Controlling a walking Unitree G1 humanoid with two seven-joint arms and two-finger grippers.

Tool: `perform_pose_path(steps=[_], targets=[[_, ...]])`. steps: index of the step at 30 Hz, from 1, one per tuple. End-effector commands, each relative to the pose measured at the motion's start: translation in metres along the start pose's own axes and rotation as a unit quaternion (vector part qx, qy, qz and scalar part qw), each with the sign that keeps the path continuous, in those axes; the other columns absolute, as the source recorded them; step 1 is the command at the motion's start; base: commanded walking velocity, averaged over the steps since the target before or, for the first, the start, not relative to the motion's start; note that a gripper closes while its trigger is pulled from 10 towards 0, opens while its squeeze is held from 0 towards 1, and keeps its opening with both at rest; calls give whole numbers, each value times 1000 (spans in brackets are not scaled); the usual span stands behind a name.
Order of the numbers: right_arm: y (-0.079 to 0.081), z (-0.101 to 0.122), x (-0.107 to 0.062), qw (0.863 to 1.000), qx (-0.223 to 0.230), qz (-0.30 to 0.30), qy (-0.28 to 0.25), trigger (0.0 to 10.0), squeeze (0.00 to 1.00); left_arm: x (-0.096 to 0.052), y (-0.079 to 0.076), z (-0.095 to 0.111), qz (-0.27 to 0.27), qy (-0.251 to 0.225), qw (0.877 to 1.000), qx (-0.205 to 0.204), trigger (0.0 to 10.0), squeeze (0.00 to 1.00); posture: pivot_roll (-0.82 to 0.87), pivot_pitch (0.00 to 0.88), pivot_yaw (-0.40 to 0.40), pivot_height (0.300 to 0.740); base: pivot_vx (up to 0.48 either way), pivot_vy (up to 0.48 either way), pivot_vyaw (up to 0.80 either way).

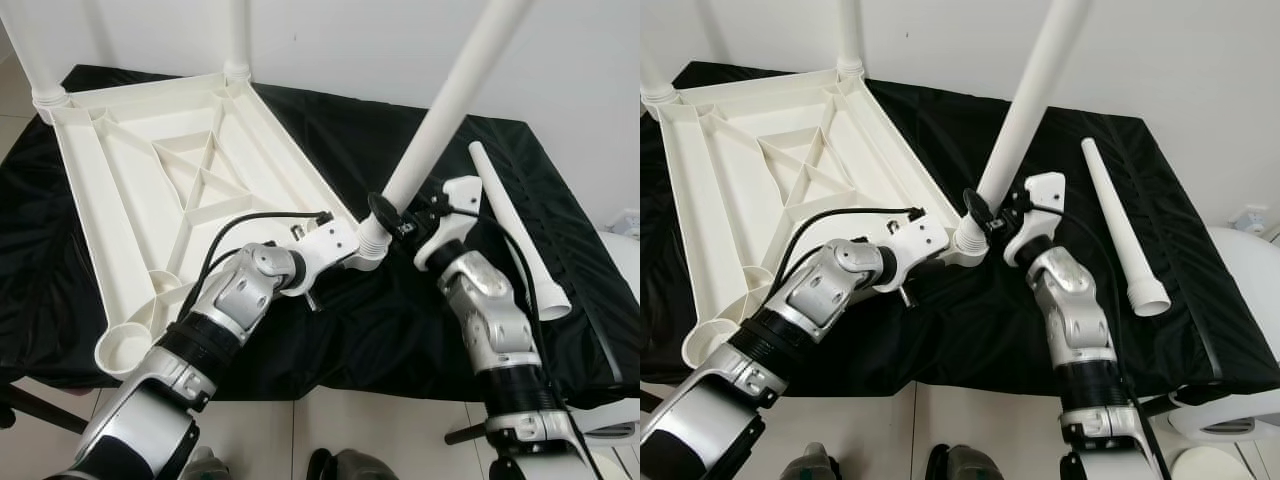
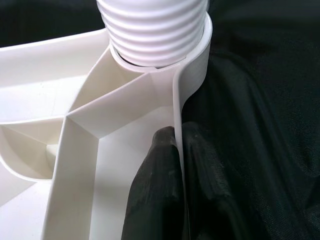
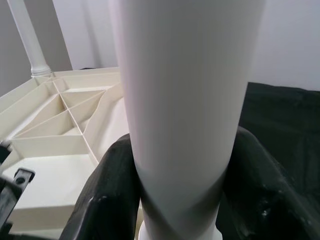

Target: Building children table

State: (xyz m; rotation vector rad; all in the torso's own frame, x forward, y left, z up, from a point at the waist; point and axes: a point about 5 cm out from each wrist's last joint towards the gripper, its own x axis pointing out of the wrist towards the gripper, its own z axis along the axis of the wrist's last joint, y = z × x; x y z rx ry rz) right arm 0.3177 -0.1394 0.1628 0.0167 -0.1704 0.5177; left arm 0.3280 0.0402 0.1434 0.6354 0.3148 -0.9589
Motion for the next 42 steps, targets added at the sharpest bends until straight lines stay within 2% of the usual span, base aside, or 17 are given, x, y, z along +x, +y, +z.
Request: perform_pose_path(steps=[1,17,23,25,42], targets=[[2,-38,-13,996,20,-5,89,10000,0,-5,10,-15,50,37,998,1,10000,0,71,70,-95,740,0,0,0],[6,-36,-1,994,23,0,105,10000,0,-6,13,-15,55,38,998,2,10000,0,75,77,-95,740,0,0,0],[7,-39,1,993,35,-4,113,10000,0,-7,14,-15,58,38,998,4,10000,0,75,77,-95,740,0,0,0],[8,-41,4,991,51,-7,124,10000,0,-7,15,-15,58,38,998,5,10000,0,73,77,-94,740,0,0,0],[5,-33,23,991,51,-24,118,10000,0,-6,14,-13,56,34,998,7,10000,0,74,76,-95,740,0,0,0]])
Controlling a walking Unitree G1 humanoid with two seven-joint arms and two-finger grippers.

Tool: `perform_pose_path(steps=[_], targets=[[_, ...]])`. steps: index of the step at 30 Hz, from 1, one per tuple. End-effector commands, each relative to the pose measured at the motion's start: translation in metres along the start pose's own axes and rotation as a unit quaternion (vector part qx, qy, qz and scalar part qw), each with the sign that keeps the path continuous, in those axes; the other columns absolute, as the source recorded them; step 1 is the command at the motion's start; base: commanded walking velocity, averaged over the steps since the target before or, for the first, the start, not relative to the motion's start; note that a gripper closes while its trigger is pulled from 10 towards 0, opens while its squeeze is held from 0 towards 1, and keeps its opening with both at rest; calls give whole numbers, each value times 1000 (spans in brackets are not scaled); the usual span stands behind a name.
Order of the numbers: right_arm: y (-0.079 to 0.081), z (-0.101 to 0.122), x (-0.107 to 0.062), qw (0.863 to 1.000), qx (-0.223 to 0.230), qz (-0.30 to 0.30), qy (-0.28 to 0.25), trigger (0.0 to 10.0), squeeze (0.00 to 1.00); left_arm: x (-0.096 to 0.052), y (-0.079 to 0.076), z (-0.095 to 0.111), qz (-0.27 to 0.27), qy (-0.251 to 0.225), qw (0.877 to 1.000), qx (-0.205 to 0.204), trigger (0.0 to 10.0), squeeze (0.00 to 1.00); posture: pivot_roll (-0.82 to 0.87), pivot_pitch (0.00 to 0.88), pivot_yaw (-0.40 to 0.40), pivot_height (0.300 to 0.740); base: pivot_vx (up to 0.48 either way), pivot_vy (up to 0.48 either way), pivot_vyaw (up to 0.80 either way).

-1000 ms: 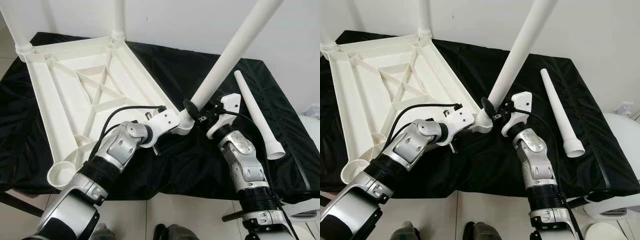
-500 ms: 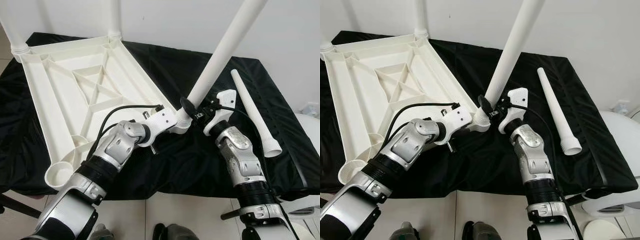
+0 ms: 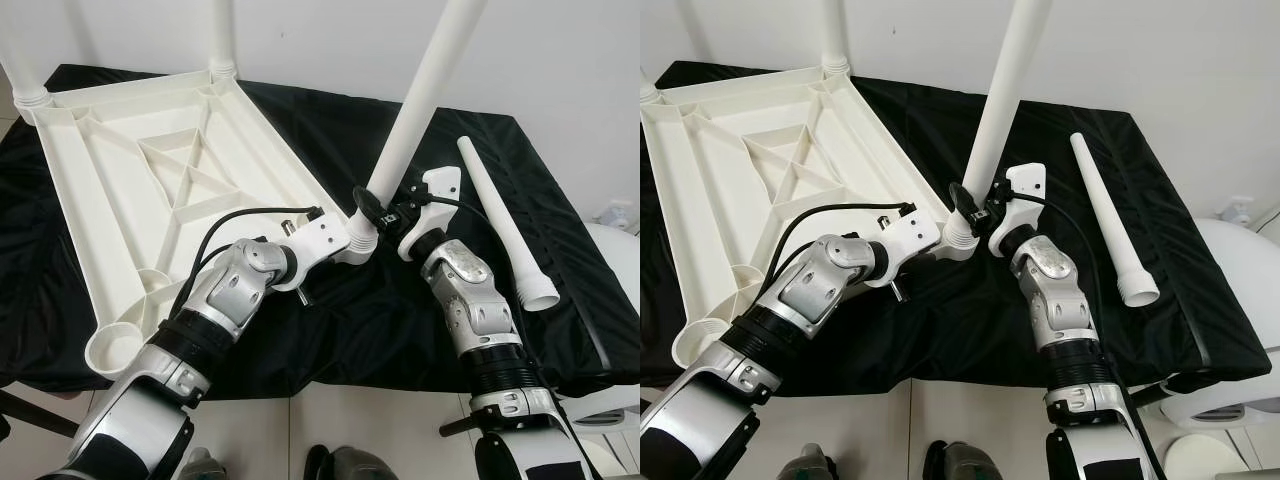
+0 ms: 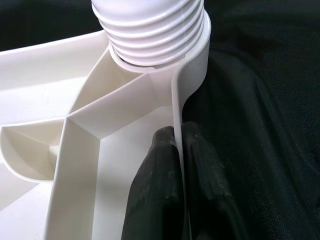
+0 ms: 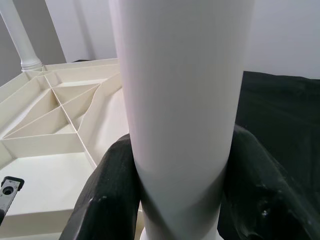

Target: Building children table

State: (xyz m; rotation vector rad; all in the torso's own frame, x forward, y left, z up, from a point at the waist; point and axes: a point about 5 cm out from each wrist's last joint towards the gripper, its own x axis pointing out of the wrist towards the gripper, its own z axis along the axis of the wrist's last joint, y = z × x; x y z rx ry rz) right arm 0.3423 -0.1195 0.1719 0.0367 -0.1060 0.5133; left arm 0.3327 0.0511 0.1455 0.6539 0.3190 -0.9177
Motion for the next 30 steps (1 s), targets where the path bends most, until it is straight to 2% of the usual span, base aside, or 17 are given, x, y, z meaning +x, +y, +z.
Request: perform_pose_path(steps=[1,9,17,30], targets=[[-1,-37,-5,995,36,-23,90,10000,0,0,5,-7,39,24,999,5,10000,0,75,76,-96,740,0,0,0],[-2,-38,4,994,32,-31,96,10000,0,-1,6,-7,40,23,999,4,10000,0,73,76,-96,740,0,0,0],[-3,-39,9,993,47,-56,91,10000,0,0,5,-6,39,22,999,5,10000,0,77,76,-99,740,0,0,0],[1,-33,12,990,37,-127,49,10000,0,-1,5,-8,40,23,999,5,10000,0,74,80,-98,740,0,0,0]])
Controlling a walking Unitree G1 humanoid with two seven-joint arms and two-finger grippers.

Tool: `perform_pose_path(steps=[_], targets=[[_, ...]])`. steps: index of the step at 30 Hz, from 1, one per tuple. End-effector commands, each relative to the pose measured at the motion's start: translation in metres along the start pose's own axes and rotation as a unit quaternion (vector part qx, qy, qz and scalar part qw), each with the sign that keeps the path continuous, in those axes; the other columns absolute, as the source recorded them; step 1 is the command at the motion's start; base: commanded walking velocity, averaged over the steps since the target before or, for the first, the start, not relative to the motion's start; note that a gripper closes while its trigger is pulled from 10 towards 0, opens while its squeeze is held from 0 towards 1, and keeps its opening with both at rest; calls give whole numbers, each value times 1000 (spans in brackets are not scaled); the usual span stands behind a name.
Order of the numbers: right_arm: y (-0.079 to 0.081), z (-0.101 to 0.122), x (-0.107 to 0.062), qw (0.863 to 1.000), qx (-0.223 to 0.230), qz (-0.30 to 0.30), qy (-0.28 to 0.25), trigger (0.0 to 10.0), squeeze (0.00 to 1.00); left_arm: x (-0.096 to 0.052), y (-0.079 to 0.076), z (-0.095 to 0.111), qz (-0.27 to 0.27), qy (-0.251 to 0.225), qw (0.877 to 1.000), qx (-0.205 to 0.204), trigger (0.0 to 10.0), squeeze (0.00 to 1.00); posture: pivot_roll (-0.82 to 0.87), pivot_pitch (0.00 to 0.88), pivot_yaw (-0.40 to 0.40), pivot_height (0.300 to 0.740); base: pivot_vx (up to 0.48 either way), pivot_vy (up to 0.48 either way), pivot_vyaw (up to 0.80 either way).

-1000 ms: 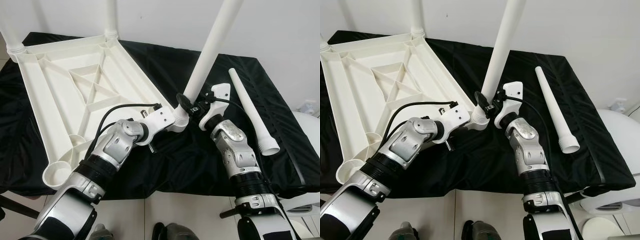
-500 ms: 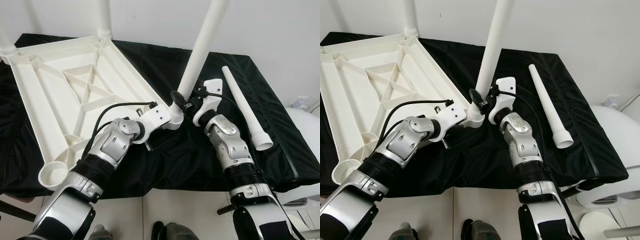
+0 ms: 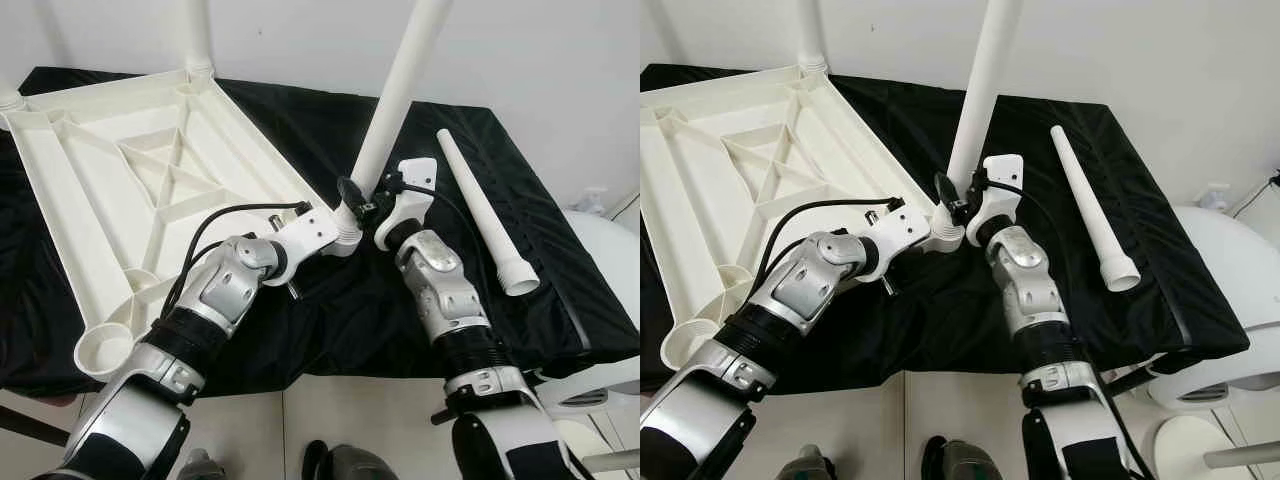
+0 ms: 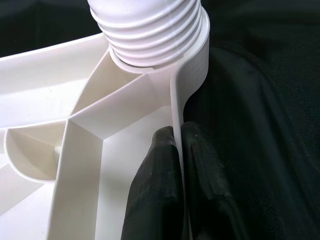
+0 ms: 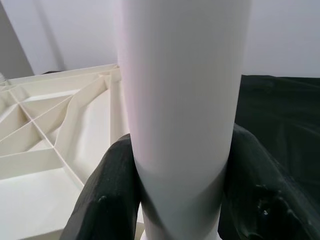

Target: Building children table

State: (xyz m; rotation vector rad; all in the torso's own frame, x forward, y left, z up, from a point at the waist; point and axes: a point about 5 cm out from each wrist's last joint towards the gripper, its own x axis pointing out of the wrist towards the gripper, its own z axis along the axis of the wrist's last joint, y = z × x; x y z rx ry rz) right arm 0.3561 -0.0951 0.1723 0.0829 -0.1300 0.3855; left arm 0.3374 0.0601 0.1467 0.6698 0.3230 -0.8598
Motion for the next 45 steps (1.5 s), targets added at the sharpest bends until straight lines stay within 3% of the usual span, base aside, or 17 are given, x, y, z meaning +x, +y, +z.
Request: perform_pose_path(steps=[1,19,25,33,45], targets=[[-15,-29,-10,995,15,-79,61,10000,0,2,-4,-2,13,10,1000,6,10000,0,74,79,-98,740,0,0,0],[-9,-31,-6,981,2,-187,42,10000,0,2,-6,-2,13,10,1000,3,10000,0,84,93,-107,740,0,0,0],[-7,-31,-5,979,0,-198,41,10000,0,2,-7,-2,13,10,1000,3,10000,0,86,96,-109,740,0,0,0],[-2,-38,-2,966,-17,-253,45,10000,0,0,-10,-2,10,11,1000,1,10000,0,103,108,-117,740,0,0,0],[11,-39,4,958,-21,-283,42,10000,0,-1,-13,-4,8,13,1000,-1,10000,0,111,116,-120,740,0,0,0]])
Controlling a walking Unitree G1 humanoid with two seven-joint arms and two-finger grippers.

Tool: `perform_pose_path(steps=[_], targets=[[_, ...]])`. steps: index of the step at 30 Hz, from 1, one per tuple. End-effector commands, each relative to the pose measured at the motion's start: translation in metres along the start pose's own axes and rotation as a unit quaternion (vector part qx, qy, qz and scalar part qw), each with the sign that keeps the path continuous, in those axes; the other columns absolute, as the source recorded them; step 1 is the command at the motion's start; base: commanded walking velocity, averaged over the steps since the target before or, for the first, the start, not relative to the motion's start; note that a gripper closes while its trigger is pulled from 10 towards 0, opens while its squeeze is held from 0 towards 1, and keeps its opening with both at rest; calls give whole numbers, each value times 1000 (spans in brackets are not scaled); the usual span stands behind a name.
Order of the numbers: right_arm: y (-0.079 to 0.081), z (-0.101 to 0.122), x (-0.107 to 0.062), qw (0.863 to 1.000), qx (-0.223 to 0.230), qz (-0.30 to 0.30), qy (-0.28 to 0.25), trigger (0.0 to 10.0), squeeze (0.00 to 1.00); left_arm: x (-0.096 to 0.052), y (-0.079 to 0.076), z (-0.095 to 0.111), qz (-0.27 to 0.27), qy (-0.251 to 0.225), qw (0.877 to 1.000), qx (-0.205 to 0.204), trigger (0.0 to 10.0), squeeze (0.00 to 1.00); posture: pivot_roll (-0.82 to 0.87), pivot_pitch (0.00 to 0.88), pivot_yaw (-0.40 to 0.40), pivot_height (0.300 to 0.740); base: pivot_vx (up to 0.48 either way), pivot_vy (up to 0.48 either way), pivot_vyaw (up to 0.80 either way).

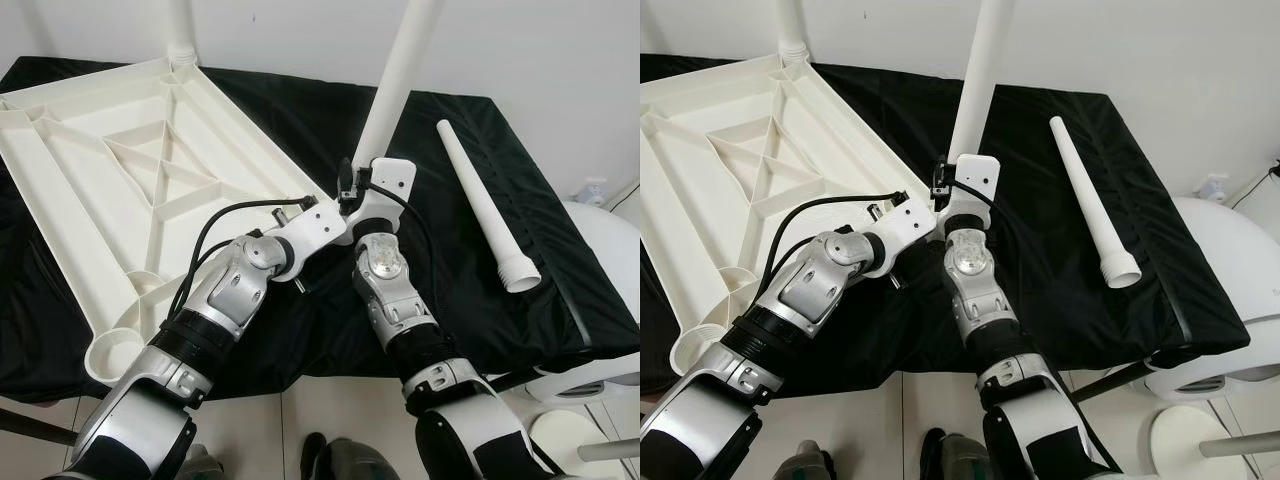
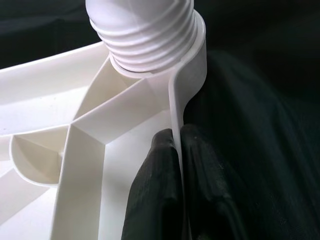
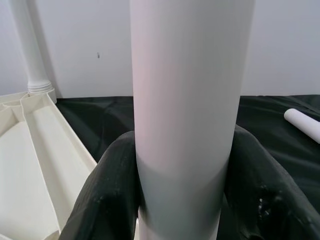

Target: Building children table

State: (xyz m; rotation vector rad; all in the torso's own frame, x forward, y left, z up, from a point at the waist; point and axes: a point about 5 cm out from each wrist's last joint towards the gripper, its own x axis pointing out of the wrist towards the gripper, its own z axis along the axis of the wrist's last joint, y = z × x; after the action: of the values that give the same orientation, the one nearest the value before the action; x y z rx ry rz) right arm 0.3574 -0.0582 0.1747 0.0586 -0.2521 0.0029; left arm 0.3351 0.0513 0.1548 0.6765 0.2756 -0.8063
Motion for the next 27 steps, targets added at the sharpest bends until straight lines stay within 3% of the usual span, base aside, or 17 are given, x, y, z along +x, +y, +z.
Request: perform_pose_path(steps=[1,6,7,9,26,27], targets=[[-21,-38,-8,989,-11,-96,109,10000,0,-1,-11,-15,-25,24,999,-6,10000,0,111,116,-120,740,0,0,0],[-13,-37,-8,991,-3,-87,106,10000,0,-2,-11,-16,-24,25,999,-7,10000,0,111,119,-123,740,0,0,0],[-14,-37,-8,991,0,-84,105,10000,43,-2,-11,-16,-23,25,999,-7,10000,0,110,119,-123,740,0,0,0],[-17,-36,-7,991,6,-86,99,10000,1000,-2,-11,-16,-22,26,999,-7,10000,0,109,118,-123,740,0,0,0],[-46,-25,-10,998,-3,-58,35,10000,1000,-1,-7,-15,-19,25,999,-3,10000,0,89,102,-110,740,0,0,0],[-48,-24,-10,999,0,-43,29,10000,443,-1,-6,-15,-19,26,999,-2,10000,0,85,100,-108,740,0,0,0]])
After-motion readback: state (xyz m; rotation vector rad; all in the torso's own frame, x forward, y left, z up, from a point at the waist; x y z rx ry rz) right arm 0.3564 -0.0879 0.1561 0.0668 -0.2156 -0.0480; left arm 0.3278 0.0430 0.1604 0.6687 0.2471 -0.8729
